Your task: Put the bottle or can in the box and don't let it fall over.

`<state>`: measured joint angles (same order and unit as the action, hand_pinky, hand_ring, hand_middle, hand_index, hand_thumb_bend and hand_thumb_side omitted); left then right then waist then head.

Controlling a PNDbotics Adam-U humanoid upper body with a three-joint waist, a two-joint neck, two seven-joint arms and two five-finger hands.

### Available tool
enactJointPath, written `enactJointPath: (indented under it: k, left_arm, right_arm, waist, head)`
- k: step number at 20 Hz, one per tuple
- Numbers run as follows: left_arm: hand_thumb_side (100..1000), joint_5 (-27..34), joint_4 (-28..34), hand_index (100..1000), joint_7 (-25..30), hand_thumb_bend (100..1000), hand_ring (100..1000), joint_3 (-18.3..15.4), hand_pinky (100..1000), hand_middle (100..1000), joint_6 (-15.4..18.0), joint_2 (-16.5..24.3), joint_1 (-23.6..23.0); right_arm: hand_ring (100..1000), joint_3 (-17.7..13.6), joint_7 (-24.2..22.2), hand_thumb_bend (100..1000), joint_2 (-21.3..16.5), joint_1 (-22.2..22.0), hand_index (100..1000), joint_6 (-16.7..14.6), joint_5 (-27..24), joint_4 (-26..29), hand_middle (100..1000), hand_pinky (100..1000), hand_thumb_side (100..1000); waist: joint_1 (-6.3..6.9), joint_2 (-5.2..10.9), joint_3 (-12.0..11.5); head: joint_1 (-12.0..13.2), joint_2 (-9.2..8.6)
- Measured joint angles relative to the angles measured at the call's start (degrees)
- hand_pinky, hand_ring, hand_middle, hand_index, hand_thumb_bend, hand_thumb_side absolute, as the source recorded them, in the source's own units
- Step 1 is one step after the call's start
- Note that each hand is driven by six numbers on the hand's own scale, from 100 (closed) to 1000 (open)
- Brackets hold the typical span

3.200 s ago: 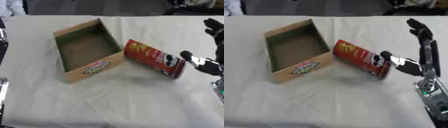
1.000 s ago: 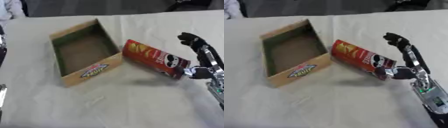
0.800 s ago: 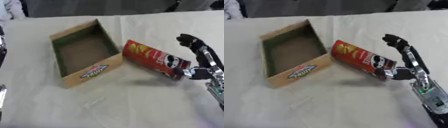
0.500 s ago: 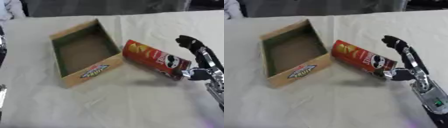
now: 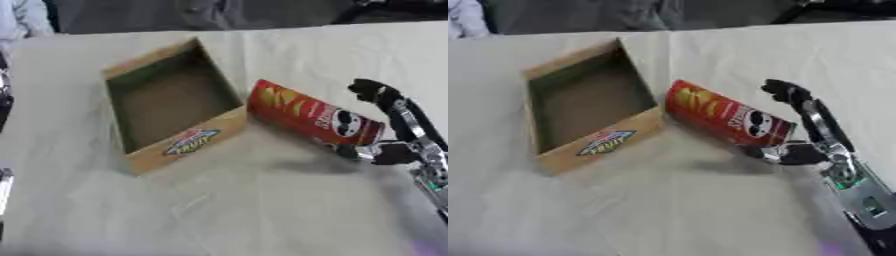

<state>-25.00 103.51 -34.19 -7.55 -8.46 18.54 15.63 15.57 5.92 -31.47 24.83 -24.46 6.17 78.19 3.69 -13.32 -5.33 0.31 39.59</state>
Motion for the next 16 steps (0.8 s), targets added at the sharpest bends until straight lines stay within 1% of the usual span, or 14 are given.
enactJointPath:
  k: [8,10,11,12,16]
  left_arm:
    - [689,0.0,0.0,767,0.0,448,908,0.0,725,757,0.0,0.0,0.0]
    - [689,0.0,0.0,767,0.0,448,908,0.0,725,757,0.0,0.0,0.0]
    - [690,0.0,0.0,767,0.0,447,909,0.0,725,757,0.0,0.0,0.0]
    - [690,0.0,0.0,766,0.0,447,909,0.0,725,757,0.0,0.0,0.0]
    - [690,0.0,0.0,766,0.0,446,909,0.0,725,757,0.0,0.0,0.0]
  right_arm:
    - [859,0.0,-0.3,862,0.1,-0.2,884,-0.4,2.0,-2.0,786,864,443]
    - [855,0.0,-0.3,857,0.2,-0.2,885,-0.4,2.4,-2.1,788,859,428]
    - [849,0.0,-0.3,852,0.2,-0.3,886,-0.4,2.6,-2.1,788,853,402]
    - [848,0.0,-0.3,848,0.2,-0.3,886,-0.4,2.7,-2.2,789,852,410]
    - [838,0.0,-0.3,840,0.4,-0.2,885,-0.4,3.6,-2.5,789,836,374]
  waist:
    - [-0.13,-0.08,-0.1]
    - [-0.16,-0.08,-0.1]
    - [-0.16,-0.08,-0.1]
    - [-0.17,-0.08,-0.1]
    - [-0.29,-0.08,0.0]
  head:
    - [0.0,0.00]
    - [0.0,0.00]
    - [0.0,0.00]
    - [0.0,0.00]
    - [0.0,0.00]
